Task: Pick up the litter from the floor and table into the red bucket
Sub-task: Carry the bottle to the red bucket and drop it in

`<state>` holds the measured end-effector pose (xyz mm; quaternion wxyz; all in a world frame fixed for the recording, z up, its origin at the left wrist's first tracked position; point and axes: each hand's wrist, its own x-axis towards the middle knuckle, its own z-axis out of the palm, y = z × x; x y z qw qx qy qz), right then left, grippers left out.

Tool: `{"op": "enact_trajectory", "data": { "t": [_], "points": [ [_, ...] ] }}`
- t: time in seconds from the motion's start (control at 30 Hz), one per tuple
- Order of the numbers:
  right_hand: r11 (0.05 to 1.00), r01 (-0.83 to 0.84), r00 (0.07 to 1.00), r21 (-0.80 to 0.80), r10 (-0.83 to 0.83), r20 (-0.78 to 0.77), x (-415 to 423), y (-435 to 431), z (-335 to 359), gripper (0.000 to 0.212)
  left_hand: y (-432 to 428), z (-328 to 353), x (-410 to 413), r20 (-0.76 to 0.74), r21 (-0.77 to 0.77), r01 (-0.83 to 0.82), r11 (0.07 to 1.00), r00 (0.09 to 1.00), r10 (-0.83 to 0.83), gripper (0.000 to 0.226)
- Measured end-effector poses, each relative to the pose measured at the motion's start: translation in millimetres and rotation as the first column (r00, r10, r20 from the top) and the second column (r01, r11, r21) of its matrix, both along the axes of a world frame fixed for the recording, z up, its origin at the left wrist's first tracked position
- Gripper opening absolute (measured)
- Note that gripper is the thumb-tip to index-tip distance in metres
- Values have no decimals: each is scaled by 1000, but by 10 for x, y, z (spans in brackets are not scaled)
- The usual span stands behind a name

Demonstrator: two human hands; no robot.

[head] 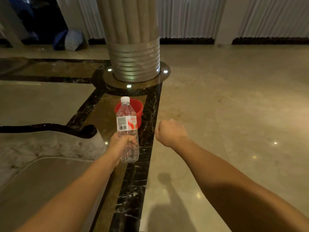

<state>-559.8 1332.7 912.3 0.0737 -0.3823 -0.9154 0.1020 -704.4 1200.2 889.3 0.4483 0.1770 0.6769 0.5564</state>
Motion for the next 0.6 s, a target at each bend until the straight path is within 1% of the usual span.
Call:
{"op": "enact_trajectory", "data": {
  "t": [0.1, 0.2, 0.27, 0.33, 0.4, 0.47, 0.53, 0.6],
  "points": [
    [998, -1, 1000, -65, 1, 7, -341, 615, -23, 22, 527, 21, -351, 1, -46, 20, 999, 1000, -20, 60],
    [996, -38, 999, -75, 41, 34, -846, 1251, -148, 23, 1131, -71, -823, -3, -48, 17, 999, 1000, -17, 48],
    [996, -60, 997, -71, 64, 48, -1240, 1682, -277, 22, 1575, -197, -1170, 0, -38, -29, 999, 1000, 29, 38],
    [995, -82, 994, -52, 86, 72, -1621, 2074, -386, 21, 1996, -320, -1518, 13, -40, -85, 996, 996, 85, 35],
    [994, -111, 988, -26, 113, 106, -2003, 2469, -457, 22, 2373, -430, -1892, 18, -71, -130, 989, 991, 132, 33],
    [992, -128, 982, 1, 127, 137, -2320, 2837, -468, 27, 2677, -470, -2253, -16, -100, -147, 984, 989, 146, 27],
    [990, -135, 983, 34, 130, 131, -2752, 3328, -437, 32, 3085, -464, -2747, -32, -115, -208, 971, 978, 205, 23],
    [994, -111, 988, 15, 109, 112, -3086, 3731, -416, 33, 3478, -431, -3177, -48, -114, -251, 961, 968, 246, 26]
  ]
}}
